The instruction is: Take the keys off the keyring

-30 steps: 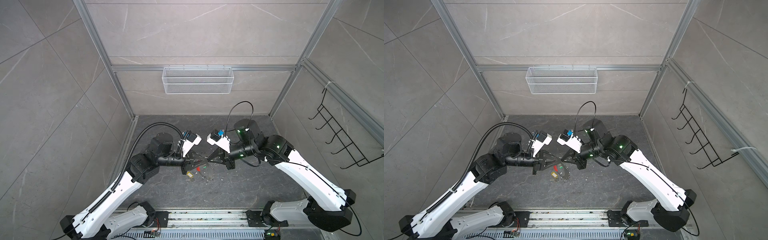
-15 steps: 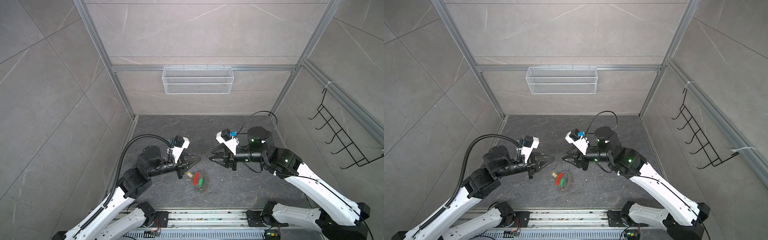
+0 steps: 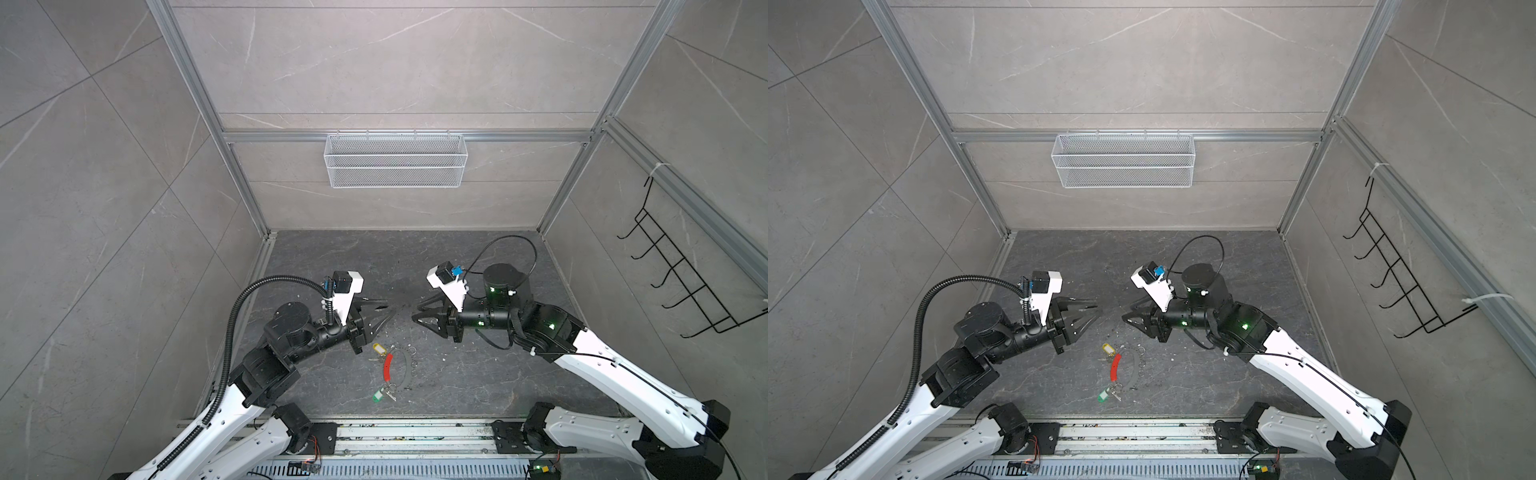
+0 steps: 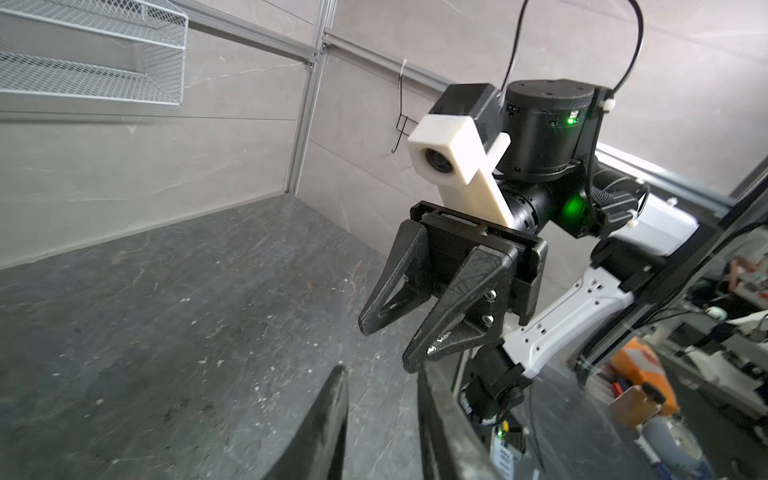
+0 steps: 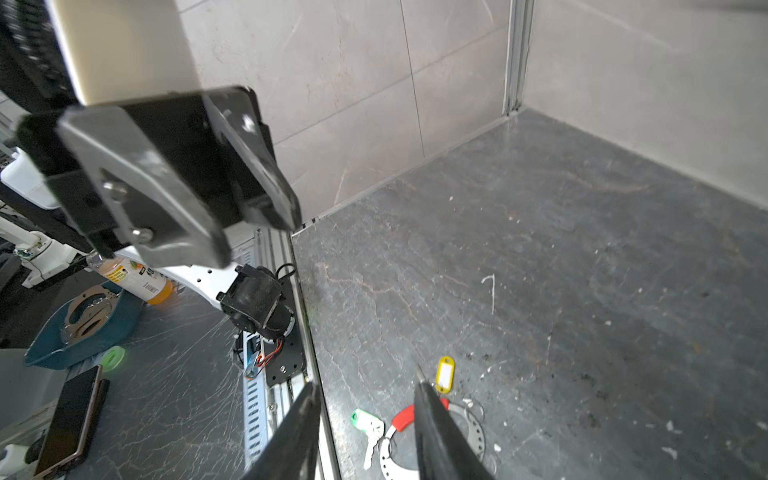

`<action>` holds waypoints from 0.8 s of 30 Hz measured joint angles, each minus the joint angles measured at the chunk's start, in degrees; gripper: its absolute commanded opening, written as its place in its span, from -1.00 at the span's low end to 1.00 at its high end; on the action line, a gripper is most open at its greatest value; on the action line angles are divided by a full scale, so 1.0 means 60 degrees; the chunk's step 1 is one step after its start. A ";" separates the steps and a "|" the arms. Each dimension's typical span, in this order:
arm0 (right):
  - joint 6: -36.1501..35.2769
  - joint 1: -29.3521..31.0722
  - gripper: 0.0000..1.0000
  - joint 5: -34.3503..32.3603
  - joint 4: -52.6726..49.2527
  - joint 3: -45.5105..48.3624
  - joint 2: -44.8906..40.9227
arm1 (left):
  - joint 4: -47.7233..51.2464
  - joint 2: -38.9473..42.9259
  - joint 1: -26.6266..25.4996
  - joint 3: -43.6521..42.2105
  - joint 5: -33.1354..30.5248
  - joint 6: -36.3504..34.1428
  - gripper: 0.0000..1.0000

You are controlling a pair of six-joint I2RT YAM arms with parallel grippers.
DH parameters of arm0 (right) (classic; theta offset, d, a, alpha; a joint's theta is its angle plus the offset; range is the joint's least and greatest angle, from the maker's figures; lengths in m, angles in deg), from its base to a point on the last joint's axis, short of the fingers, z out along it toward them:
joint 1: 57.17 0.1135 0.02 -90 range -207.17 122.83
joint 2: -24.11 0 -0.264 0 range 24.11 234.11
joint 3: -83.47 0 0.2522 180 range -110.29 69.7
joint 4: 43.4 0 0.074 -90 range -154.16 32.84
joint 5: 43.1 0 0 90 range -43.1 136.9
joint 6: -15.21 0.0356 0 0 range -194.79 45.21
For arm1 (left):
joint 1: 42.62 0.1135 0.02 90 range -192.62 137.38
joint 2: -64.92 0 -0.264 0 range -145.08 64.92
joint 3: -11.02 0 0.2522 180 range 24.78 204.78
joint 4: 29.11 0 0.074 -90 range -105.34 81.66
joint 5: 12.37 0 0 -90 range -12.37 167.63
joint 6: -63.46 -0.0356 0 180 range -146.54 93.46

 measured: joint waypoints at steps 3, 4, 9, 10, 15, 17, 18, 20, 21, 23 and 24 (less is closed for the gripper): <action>0.0240 0.0004 -0.14 0.0288 0.0109 0.0266 0.0178 | 0.0011 0.0412 0.0000 -0.0171 -0.0339 0.0073 0.18; 0.0331 0.0022 -0.13 0.0437 0.0240 0.0401 0.0288 | 0.0018 0.0546 0.0000 -0.0204 -0.0408 0.0102 0.44; 0.0685 0.0623 -0.13 0.0834 0.0528 0.1231 0.1217 | 0.0131 0.1078 0.0000 -0.0208 -0.0743 0.0131 1.00; 0.0718 0.0874 -0.13 0.0852 0.0525 0.1348 0.1545 | 0.0164 0.1202 0.0000 -0.0208 -0.0820 0.0135 1.00; 0.0681 0.2018 -0.15 0.0597 0.0484 0.1610 0.3104 | 0.0339 0.1614 0.0000 -0.0211 -0.0918 0.0135 0.99; 0.0641 0.2484 -0.16 0.0353 0.0481 0.1650 0.3643 | 0.0390 0.1789 0.0000 -0.0244 -0.0918 0.0138 0.91; 0.0605 0.2677 -0.17 0.0222 0.0481 0.1661 0.3843 | 0.0397 0.1869 0.0000 -0.0280 -0.0914 0.0146 0.89; 0.0477 0.3053 -0.18 -0.0146 0.0477 0.1665 0.4189 | 0.0481 0.2033 0.0000 -0.0372 -0.0922 0.0149 0.87; 0.0412 0.3206 -0.18 -0.0361 0.0477 0.1665 0.4313 | 0.0532 0.2091 0.0000 -0.0404 -0.0951 0.0149 0.87; 0.0200 0.3483 -0.20 -0.0845 0.0477 0.1661 0.4539 | 0.0699 0.2244 0.0000 -0.0474 -0.1075 0.0153 0.88; 0.0102 0.3585 -0.21 -0.1075 0.0452 0.1650 0.4648 | 0.0765 0.2313 0.0000 -0.0495 -0.1133 0.0153 0.88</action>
